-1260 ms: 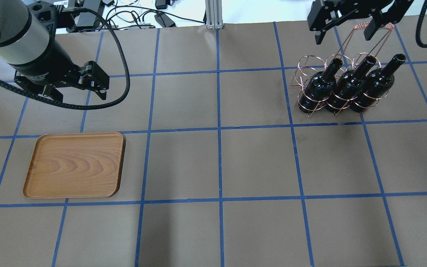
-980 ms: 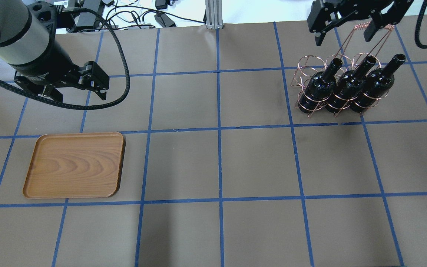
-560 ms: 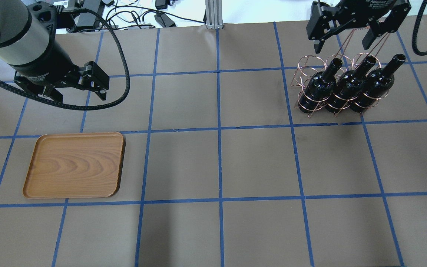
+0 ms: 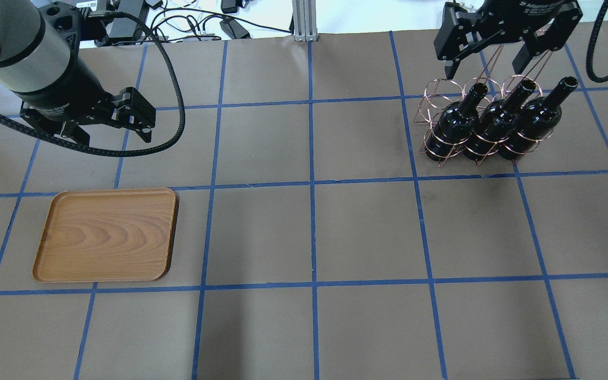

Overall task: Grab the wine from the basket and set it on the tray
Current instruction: 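Move the right gripper above the copper rack toward the bottles, then lower the right gripper onto the neck of the nearest dark bottle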

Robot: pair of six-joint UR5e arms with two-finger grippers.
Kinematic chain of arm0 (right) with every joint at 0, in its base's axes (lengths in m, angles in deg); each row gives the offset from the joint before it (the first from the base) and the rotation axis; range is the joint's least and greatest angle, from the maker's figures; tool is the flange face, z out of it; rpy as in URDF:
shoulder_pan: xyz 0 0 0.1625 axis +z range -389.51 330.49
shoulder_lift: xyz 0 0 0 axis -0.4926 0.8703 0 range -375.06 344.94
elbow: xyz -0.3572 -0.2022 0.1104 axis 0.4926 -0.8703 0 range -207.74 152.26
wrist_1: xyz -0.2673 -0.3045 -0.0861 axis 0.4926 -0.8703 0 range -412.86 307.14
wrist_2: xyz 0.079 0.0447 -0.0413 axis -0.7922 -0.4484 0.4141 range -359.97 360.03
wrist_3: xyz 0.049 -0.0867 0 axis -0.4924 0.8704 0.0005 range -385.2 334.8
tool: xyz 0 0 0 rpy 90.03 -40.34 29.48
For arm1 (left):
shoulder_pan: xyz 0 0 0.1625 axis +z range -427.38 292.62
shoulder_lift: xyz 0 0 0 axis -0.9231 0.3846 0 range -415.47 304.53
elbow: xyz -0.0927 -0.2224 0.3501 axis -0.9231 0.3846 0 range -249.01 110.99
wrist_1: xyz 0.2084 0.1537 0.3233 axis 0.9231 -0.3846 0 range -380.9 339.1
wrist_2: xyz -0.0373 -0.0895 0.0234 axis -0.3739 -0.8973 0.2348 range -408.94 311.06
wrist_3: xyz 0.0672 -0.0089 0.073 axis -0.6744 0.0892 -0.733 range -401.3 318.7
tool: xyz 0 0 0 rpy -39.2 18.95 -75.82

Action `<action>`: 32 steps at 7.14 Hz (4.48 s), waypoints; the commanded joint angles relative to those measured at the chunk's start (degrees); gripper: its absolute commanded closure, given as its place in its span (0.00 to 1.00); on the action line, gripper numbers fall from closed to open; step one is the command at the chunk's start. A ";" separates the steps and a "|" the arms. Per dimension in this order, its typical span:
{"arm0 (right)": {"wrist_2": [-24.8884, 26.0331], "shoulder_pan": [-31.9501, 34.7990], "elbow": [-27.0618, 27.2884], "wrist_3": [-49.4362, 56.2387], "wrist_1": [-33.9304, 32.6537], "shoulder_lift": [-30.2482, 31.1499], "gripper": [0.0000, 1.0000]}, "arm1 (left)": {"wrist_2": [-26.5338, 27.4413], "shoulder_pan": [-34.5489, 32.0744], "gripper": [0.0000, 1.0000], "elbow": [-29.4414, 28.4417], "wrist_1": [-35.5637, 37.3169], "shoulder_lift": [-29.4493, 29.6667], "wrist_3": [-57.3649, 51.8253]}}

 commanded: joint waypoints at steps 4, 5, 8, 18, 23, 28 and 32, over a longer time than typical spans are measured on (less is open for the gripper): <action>-0.64 -0.06 0.12 0.23 2.93 0.64 0.00 | 0.07 0.00 0.00 0.03 0.00 0.08 0.00; -0.64 -0.15 0.12 0.23 2.76 0.64 0.00 | -0.02 0.00 0.00 0.11 -0.09 0.08 0.00; -0.28 -0.32 0.12 0.31 2.76 0.81 0.00 | 0.07 0.00 0.00 0.03 0.00 0.08 0.00; 0.32 -10.78 2.93 12.07 -1.08 -3.13 0.00 | 0.59 0.09 0.00 0.11 -0.17 0.08 -0.09; 2.09 -13.86 4.07 17.80 -6.64 -9.21 0.01 | 0.86 0.09 0.00 0.11 -0.17 0.08 -0.09; 2.26 -13.86 8.91 22.02 -16.22 -11.22 0.20 | 0.95 0.09 0.00 0.11 -0.17 0.34 0.00; 2.26 -13.86 8.91 22.64 -18.86 -12.72 0.22 | 0.95 0.09 0.00 0.11 -0.17 0.43 -0.09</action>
